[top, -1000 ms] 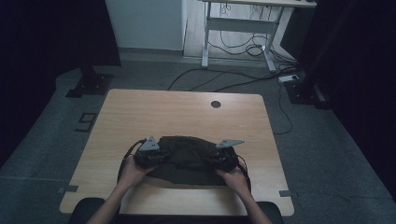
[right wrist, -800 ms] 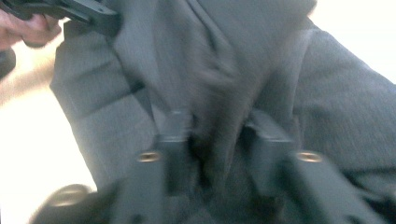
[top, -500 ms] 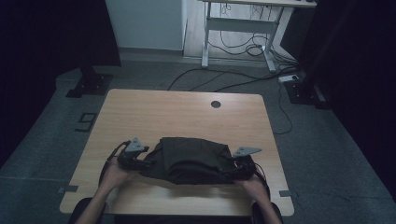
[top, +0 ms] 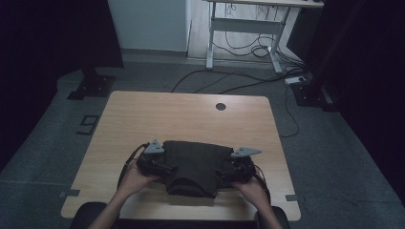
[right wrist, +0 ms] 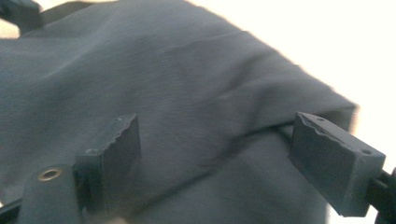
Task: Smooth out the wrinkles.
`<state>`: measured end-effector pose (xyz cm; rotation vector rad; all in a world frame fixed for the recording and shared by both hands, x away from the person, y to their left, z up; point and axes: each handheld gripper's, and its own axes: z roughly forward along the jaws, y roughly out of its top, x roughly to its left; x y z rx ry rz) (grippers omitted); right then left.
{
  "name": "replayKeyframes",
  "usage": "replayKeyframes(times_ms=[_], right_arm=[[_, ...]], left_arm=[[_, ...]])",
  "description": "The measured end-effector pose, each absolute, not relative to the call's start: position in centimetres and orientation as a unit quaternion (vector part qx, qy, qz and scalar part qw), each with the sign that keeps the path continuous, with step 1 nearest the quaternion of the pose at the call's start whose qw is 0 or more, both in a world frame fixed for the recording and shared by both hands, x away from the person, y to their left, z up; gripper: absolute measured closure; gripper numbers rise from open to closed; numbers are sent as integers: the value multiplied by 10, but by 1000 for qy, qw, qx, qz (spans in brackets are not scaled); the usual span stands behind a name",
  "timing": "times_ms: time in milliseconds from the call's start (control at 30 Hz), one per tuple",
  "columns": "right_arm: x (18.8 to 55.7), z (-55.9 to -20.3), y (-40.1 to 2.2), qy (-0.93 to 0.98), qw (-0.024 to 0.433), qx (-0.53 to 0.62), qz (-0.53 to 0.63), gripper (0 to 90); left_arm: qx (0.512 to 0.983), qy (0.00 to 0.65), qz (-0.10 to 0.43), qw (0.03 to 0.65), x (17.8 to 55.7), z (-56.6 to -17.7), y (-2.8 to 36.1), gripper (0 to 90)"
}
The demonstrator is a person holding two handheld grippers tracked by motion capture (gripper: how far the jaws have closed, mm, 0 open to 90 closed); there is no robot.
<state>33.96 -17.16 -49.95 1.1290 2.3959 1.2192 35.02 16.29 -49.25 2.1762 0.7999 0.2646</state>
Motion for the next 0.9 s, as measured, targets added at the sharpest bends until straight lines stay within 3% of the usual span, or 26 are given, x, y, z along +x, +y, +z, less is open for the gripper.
replayKeyframes(times_ms=[400, 900], right_arm=[[330, -535, -151, 842, 108, 399, 346, 136], [356, -544, -152, 833, 115, 408, 354, 114]], left_arm=[[866, 351, 106, 341, 337, -528, 175, 158], [849, 375, 105, 356, 362, -539, 178, 106]])
